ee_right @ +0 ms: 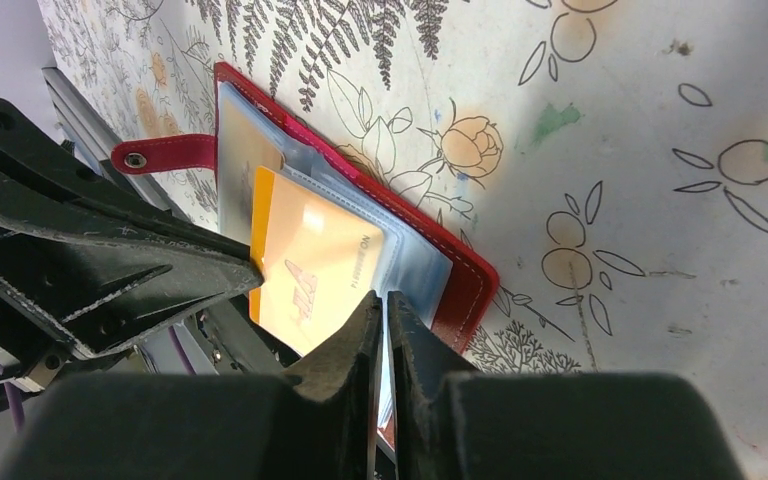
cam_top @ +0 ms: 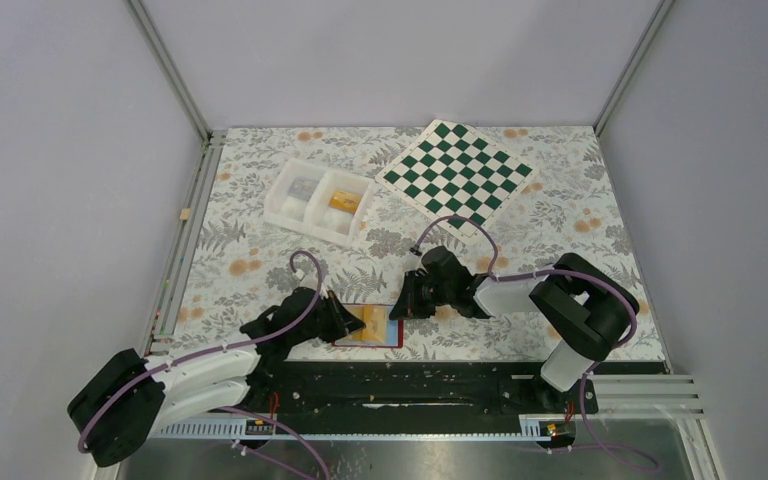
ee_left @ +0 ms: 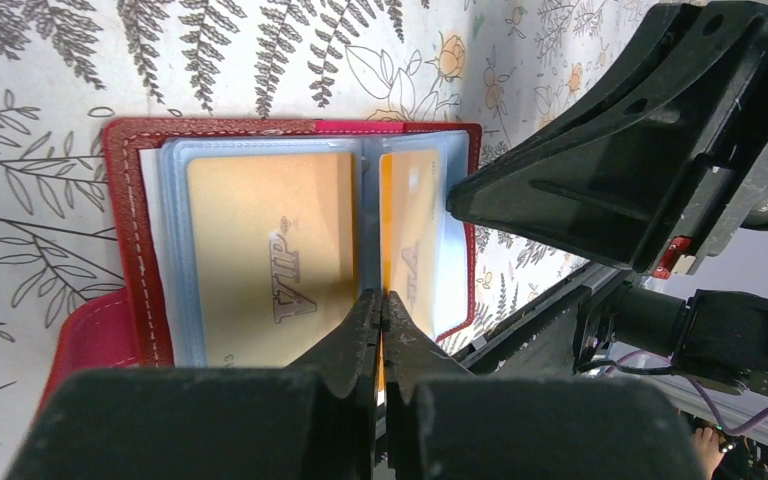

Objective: Take the credit cards out of the card holder
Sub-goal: Remove the credit card from the card holder.

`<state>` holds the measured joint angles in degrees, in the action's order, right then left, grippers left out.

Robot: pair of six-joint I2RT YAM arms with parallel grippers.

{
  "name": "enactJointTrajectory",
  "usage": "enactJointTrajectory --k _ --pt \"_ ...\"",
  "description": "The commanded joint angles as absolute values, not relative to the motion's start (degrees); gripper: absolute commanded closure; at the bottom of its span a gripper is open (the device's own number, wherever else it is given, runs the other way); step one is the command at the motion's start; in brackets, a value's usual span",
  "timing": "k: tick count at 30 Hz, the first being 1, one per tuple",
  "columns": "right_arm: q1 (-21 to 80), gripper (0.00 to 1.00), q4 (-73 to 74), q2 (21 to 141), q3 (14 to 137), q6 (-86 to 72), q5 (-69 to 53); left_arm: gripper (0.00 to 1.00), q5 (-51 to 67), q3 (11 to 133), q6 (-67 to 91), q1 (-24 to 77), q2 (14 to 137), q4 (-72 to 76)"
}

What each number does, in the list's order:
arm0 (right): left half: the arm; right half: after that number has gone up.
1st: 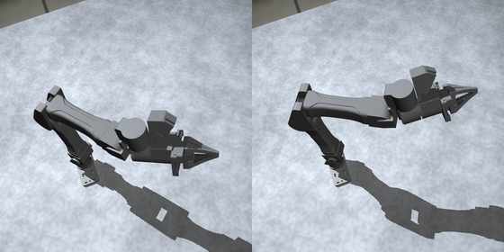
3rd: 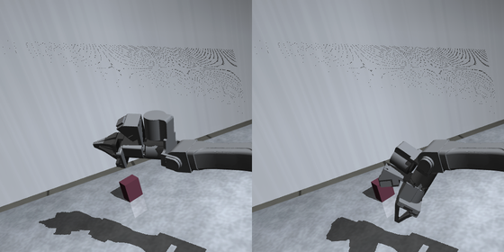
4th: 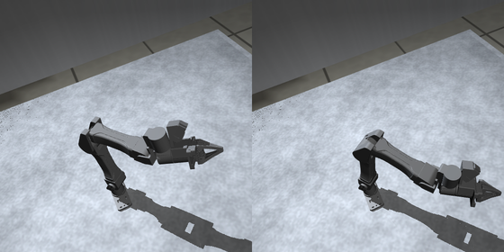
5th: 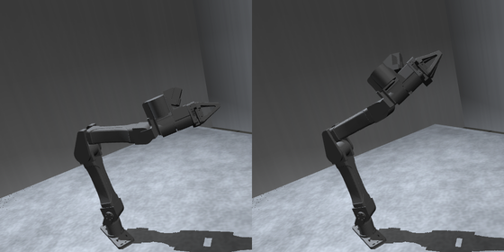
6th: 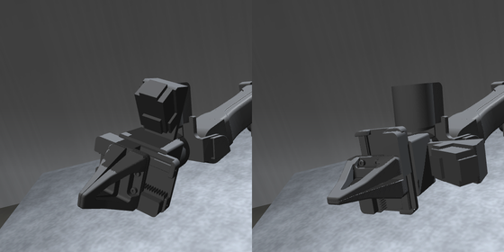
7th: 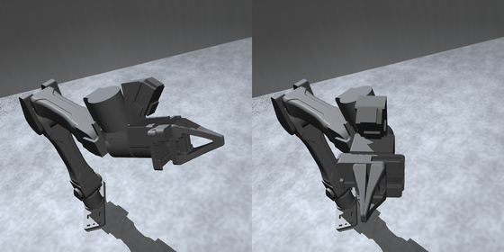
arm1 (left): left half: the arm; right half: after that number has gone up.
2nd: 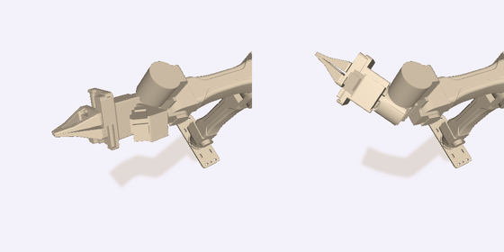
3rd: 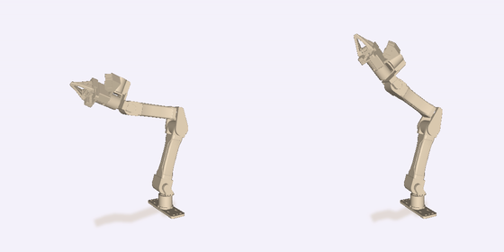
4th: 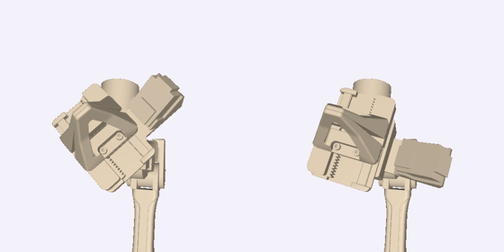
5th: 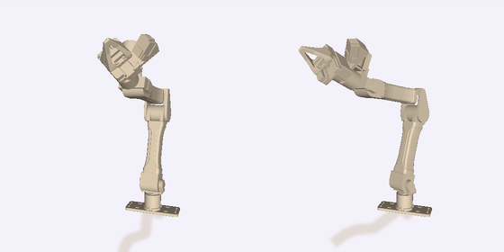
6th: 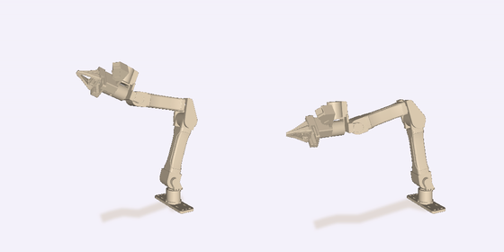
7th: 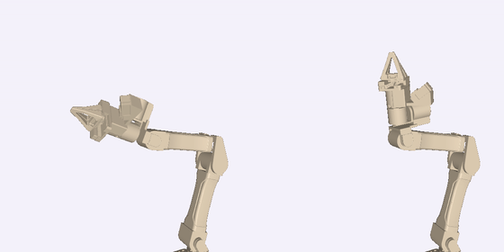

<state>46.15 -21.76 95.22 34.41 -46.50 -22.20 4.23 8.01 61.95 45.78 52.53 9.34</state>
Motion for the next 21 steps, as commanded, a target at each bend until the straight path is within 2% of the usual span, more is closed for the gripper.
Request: enactJointTrajectory --k 1,16,19,21 --pt "44.96 0.87 -18.65 96.36 32.77 -43.91 -19.19 1.00 5.38 9.22 60.74 44.50 52.69 8.82" --pt "44.55 0.88 -18.51 95.10 32.20 -42.82 -19.04 1.00 5.39 10.37 60.47 42.74 51.19 4.41" --pt "44.52 0.81 -19.28 94.26 32.18 -43.60 -20.35 1.00 6.93 9.77 61.04 42.76 52.03 6.88" --pt "44.54 0.79 -18.97 93.25 32.22 -43.93 -20.37 1.00 7.80 9.69 61.55 42.69 52.76 8.24"
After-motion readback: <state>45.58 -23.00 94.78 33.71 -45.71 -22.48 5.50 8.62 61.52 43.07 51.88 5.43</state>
